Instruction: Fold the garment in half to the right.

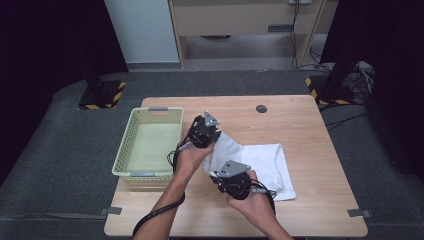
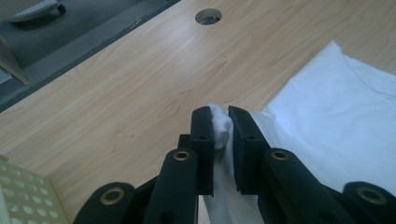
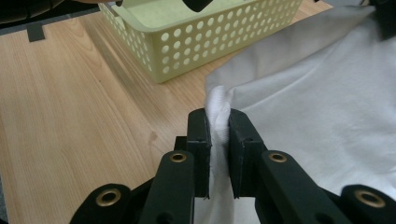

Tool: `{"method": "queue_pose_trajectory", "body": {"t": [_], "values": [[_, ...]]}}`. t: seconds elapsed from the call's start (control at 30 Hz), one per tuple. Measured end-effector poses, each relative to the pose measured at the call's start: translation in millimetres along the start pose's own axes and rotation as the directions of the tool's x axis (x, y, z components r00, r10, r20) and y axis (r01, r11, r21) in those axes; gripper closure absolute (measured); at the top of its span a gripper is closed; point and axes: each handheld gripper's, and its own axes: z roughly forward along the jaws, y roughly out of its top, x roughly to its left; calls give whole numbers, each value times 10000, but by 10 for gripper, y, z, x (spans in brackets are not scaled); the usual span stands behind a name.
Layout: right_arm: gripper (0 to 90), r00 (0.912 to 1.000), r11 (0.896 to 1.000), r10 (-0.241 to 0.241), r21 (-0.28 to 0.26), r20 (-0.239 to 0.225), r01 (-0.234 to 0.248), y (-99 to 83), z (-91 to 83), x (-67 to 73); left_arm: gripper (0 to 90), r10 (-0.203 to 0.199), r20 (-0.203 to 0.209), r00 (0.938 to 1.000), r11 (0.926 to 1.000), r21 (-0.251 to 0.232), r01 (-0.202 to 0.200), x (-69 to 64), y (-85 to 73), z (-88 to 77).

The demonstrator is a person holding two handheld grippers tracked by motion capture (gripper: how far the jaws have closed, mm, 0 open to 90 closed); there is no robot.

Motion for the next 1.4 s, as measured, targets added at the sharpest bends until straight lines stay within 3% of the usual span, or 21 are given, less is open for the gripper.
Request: {"method": "queue_pose_trajectory", "body": {"t": [0.6, 1.03, 1.2, 1.4], "values": [[804, 9999, 9994, -127, -325, -39, 125, 257, 42, 138, 809, -44, -379, 9993, 9999, 115, 48, 211, -46, -249], [804, 9999, 9989, -154, -439, -59, 152, 454, 203, 258, 810, -241, -613, 9978, 9997, 29, 243, 364, -87, -385], [804, 9998, 9987, -182, -473, 42, 184, 509, 227, 263, 810, -148, -604, 9981, 9999, 50, 151, 372, -56, -360], [804, 9996, 9981, -74, -614, 268, 91, 474, 129, 222, 809, 7, -650, 9979, 10000, -34, -9, 290, 15, -313]]}}
